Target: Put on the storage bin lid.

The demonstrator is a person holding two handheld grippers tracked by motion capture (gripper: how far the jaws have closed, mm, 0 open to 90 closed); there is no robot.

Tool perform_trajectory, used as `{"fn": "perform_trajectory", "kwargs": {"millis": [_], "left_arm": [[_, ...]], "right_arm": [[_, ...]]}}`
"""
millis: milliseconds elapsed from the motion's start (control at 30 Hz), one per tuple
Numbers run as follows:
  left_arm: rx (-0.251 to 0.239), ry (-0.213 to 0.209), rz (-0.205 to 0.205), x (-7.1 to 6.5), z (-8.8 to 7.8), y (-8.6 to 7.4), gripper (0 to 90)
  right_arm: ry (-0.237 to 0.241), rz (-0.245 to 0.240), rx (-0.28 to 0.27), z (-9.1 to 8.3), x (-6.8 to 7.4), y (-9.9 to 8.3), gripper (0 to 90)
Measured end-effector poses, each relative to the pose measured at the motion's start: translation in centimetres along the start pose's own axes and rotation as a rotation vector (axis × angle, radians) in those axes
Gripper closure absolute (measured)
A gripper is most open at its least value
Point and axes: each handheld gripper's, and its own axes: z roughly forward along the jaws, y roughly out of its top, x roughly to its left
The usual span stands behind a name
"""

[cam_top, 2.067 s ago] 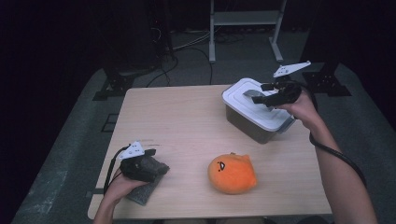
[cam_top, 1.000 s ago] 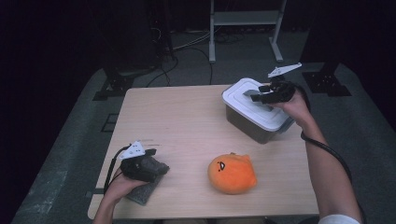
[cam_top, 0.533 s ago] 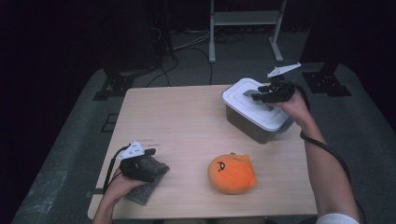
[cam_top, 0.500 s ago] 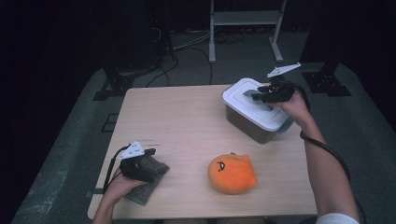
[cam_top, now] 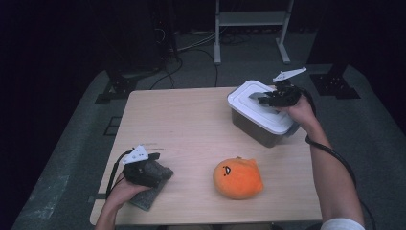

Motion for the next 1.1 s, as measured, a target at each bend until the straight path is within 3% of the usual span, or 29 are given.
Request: {"fn": "perform_trajectory", "kwargs": {"millis": [333, 833, 1100], "left_arm": [[0.002, -0.004, 0.005, -0.1, 0.1, 0.0, 8.0], [0.01, -0.007, 0.008, -0.3, 0.2, 0.1, 8.0], [0.006, -0.009, 0.011, -0.3, 0.1, 0.1, 8.0]], "right_arm": [[0.079, -0.066, -0.007, 0.2, 1.1, 0.2, 65.7], [0.246, -0.173, 0.021, 1.2, 3.9, 1.3, 65.7], [0.305, -0.228, 0.032, 1.8, 5.3, 2.1, 65.7]]}}
